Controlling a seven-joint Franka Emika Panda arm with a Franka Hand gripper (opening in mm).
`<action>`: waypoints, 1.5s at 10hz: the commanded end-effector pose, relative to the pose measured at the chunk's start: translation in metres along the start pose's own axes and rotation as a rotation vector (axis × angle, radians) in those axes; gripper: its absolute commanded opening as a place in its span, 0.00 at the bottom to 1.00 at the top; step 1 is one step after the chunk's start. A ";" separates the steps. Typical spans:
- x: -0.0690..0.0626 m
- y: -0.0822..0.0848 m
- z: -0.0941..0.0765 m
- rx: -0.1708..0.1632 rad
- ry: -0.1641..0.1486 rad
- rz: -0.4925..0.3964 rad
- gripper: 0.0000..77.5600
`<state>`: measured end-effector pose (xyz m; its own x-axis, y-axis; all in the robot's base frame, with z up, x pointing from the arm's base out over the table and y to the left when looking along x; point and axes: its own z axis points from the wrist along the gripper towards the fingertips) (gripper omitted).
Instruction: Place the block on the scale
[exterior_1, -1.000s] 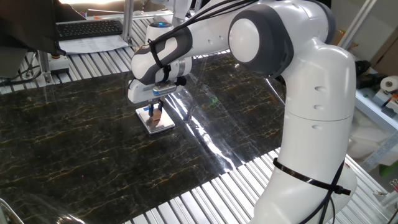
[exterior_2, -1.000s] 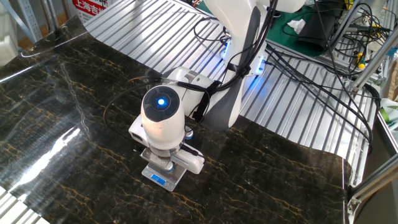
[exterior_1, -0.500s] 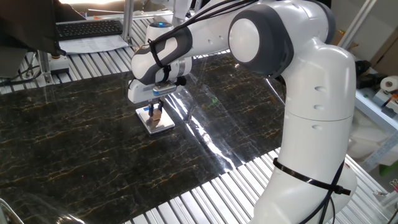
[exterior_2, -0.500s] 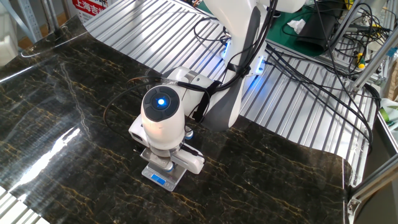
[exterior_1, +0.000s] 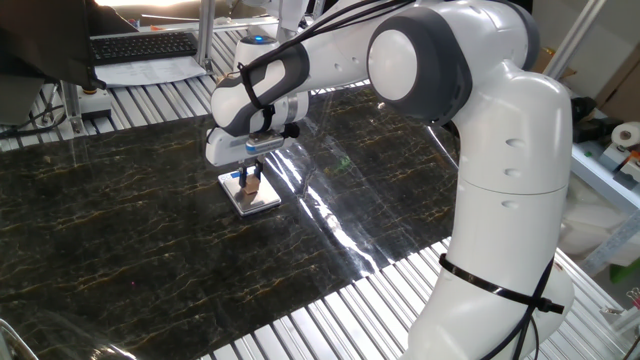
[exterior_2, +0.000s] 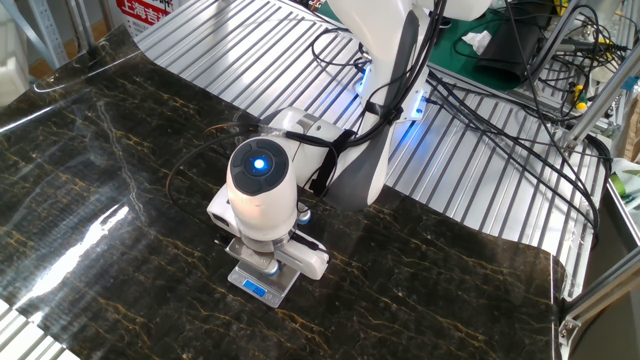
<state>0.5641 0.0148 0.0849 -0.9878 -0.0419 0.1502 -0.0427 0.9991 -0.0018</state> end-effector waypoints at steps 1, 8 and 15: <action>-0.001 0.000 -0.002 0.000 -0.006 -0.002 1.00; -0.001 0.000 -0.002 0.000 -0.006 -0.002 1.00; -0.010 -0.007 -0.026 -0.039 -0.014 -0.048 1.00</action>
<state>0.5651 0.0144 0.0859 -0.9879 -0.0478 0.1472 -0.0482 0.9988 0.0009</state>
